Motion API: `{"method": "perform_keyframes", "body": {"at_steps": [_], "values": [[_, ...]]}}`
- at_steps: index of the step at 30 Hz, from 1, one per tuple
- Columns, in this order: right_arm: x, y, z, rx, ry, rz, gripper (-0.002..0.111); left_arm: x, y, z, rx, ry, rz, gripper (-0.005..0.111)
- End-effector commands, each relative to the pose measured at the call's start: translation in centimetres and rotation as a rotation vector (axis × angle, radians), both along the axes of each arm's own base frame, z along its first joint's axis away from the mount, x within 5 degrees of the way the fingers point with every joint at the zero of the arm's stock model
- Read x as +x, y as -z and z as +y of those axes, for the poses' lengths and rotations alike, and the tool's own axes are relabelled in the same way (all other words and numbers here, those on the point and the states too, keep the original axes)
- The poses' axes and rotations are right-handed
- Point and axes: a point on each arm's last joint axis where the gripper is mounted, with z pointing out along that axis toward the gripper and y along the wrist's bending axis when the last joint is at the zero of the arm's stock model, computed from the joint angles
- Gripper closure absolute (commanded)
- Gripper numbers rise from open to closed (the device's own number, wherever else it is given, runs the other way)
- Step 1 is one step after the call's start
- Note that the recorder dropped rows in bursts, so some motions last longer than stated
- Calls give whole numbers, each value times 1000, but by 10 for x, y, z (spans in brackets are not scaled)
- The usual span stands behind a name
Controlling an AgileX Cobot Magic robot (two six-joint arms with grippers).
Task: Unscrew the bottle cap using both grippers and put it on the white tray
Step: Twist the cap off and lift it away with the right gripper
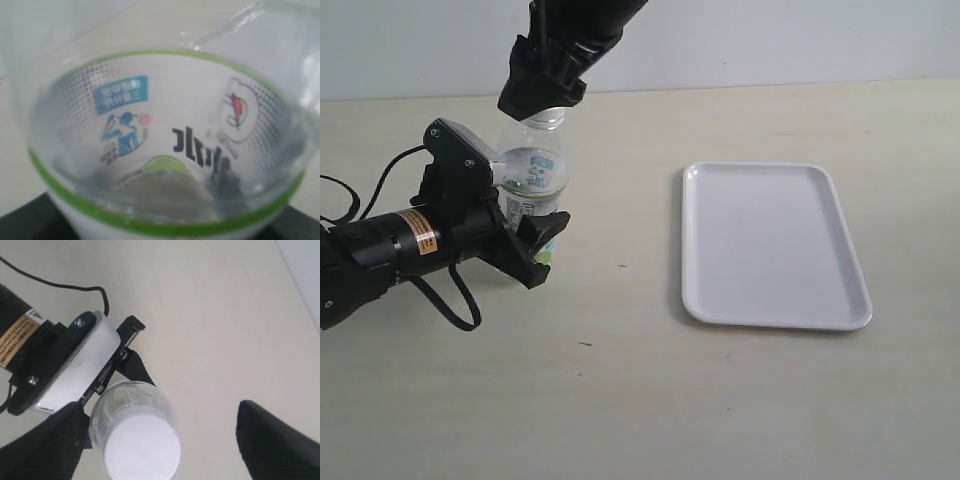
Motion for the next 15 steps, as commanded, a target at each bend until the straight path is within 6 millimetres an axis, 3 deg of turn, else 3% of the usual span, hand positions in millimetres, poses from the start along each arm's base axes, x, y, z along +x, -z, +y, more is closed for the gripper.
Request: {"method": "perform_keyframes", "body": {"at_steps": [1, 11, 15], "values": [[-1, -2, -5, 22, 154, 104, 30, 0, -6, -2, -19, 7, -29, 107], [-2, 1, -9, -14, 211, 160, 30, 0, -5, -2, -16, 6, -24, 107], [-2, 1, -9, -14, 211, 160, 39, 0, -5, -2, -16, 6, -24, 107]]}}
